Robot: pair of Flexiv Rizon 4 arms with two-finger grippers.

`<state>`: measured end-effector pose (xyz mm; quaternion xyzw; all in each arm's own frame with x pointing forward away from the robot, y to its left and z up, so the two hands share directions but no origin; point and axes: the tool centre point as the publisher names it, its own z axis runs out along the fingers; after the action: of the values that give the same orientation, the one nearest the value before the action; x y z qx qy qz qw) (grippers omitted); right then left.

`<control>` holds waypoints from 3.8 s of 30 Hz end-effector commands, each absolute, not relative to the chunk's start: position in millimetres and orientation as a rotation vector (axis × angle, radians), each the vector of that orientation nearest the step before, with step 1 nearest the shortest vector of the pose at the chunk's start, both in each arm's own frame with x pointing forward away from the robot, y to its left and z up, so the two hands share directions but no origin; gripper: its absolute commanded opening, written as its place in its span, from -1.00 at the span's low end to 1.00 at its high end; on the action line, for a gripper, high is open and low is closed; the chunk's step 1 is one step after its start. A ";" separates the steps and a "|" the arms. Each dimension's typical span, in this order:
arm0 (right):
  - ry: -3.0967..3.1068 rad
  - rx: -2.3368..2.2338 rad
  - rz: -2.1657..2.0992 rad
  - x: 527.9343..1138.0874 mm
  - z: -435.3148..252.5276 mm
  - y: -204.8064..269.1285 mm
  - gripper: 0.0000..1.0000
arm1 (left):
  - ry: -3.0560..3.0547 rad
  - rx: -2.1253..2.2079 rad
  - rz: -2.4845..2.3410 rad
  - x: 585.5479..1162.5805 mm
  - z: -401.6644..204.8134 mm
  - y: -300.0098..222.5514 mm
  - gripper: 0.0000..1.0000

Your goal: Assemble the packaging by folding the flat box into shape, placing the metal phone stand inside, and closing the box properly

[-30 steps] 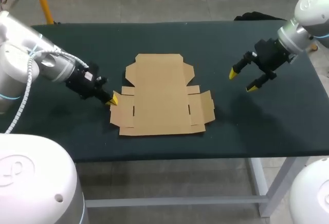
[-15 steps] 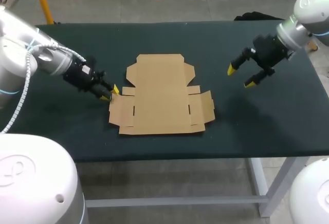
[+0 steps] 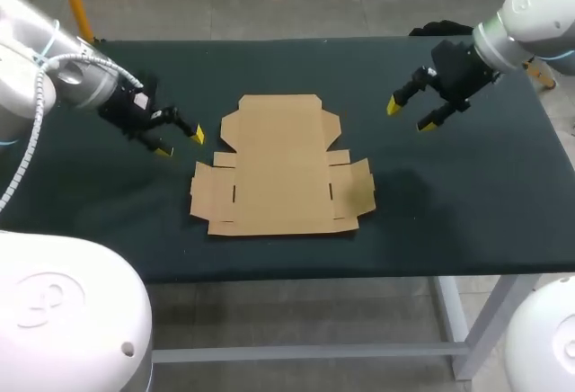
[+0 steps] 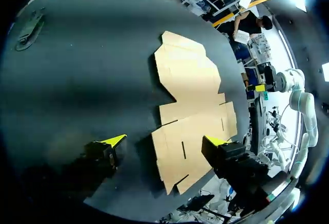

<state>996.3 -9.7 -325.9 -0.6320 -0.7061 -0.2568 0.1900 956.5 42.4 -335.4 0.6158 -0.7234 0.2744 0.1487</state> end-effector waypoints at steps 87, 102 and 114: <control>-2.044 -1.625 -0.938 1007.2 -412.5 70.9 -1.00 | -2.158 1.690 0.767 1011.4 -393.6 21.1 -1.00; -2.014 -1.592 -0.890 1016.3 -425.9 73.3 -1.00 | -2.175 1.720 0.760 1008.3 -400.0 17.4 -1.00; -1.996 -1.583 -0.871 1011.5 -424.6 78.1 -1.00 | -2.192 1.726 0.777 1005.3 -405.5 14.4 -1.00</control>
<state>1010.2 78.8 -425.0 -0.5746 -0.7224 -0.3163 0.2189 1007.5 15.7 -404.6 0.5909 -0.7514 0.2656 0.1253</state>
